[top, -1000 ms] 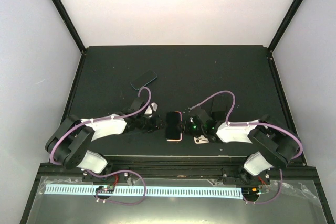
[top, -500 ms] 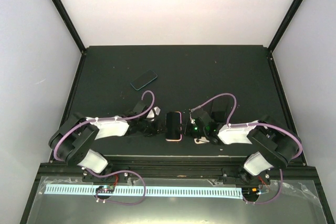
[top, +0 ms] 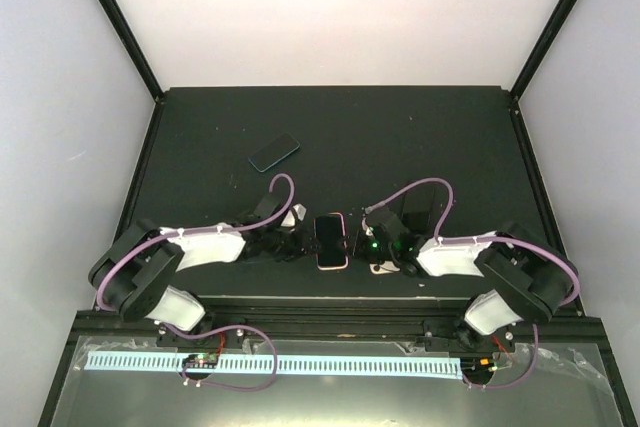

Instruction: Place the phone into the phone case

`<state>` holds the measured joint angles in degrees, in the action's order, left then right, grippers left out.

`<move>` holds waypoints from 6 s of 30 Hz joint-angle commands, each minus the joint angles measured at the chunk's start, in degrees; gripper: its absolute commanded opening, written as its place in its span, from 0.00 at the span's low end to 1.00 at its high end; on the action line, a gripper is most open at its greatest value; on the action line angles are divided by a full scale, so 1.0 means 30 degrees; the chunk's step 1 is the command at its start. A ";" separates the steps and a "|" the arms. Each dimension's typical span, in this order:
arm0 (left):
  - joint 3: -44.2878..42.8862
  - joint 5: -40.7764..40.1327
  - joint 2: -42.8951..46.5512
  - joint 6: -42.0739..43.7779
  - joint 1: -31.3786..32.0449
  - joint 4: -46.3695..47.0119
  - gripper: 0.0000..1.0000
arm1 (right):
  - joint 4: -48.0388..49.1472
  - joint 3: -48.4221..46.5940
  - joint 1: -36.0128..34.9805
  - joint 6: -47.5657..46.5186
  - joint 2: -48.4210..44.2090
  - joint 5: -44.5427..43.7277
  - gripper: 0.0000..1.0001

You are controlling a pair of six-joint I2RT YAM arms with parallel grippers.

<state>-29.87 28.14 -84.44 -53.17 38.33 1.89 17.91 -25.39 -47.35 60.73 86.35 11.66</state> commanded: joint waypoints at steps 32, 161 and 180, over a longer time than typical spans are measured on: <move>-0.0001 -0.0710 -0.0734 0.3159 -0.2195 -0.0990 0.18 | 0.4734 -0.1786 0.0669 0.0040 0.1490 0.4274 0.48; 0.3481 1.0384 1.1853 -0.4820 -0.7469 0.5830 0.65 | 1.7800 -0.0412 0.1049 0.9112 -0.0043 0.5689 0.14; 0.2478 0.9951 1.0770 -0.2482 -0.6802 0.2865 0.10 | 1.5012 -0.0592 0.1107 0.7503 -0.0449 0.4943 0.15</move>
<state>-19.75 58.43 -51.55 -62.92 17.39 12.43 61.63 -25.36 -44.18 86.08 86.48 27.49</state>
